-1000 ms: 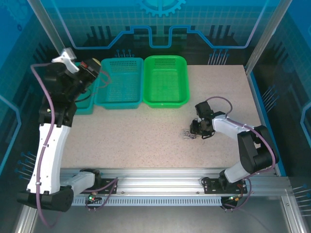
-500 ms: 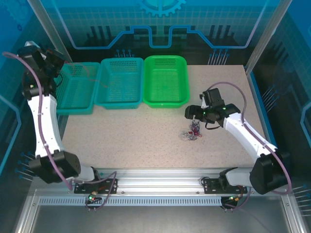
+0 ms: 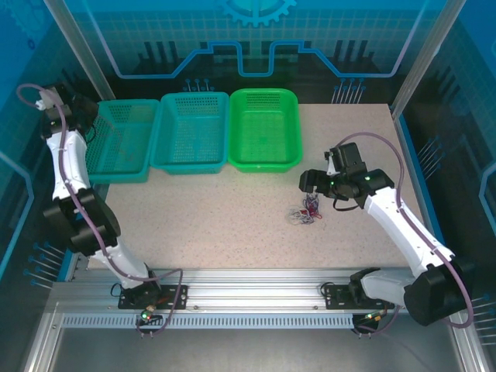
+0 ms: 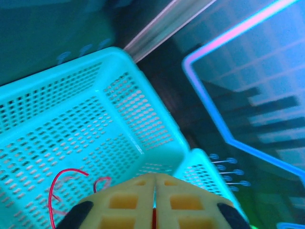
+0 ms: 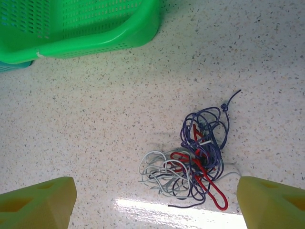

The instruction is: Untangle the cables

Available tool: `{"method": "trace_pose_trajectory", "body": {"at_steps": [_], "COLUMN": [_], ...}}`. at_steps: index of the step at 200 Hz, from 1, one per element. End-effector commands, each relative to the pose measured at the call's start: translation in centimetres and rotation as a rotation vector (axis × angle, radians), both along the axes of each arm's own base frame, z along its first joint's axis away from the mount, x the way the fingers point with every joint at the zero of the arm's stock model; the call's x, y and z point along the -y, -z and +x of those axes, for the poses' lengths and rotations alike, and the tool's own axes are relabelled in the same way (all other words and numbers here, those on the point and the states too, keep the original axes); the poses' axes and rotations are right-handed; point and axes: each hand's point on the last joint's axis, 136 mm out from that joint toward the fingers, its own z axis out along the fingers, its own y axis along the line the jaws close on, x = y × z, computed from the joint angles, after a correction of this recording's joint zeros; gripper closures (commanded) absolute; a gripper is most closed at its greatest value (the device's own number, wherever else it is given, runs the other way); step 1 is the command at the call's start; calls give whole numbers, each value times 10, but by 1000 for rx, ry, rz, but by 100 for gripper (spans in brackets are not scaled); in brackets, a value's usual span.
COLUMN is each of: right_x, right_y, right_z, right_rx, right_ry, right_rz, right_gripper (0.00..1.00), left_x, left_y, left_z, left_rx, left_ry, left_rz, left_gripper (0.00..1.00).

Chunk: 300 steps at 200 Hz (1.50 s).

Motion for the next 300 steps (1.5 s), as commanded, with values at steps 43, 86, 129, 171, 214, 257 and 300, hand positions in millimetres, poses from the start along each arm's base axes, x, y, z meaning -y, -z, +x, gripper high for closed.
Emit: {"method": "trace_pose_trajectory", "body": {"at_steps": [43,86,129,171,214,257,300], "right_x": [12,31,38,16,-3,-20,-67], "right_y": [-6,18,68,108,141,121,36], "right_z": [-6,-12,-16,-5,20,32,27], "right_rx": [-10,-54,-180,-302,-370,-254,21], "right_ry": [53,149,176,105,59,-102,-415], "right_rz": [-5,-8,22,90,113,90,279], "right_gripper": [10,3,2,10,31,83,94], "left_x": [-2,68,221,355,450,474,479], "left_y": [-24,-41,-21,19,53,63,35], "left_z": [-14,-55,-86,-129,-172,-182,-173], "left_rx": [19,0,-40,-53,-74,-87,-45], "left_ry": [-33,60,441,769,1050,1140,1199], "left_rz": [-14,-30,-99,-154,-162,-175,-167], "left_gripper": [23,24,28,29,29,30,33]}}
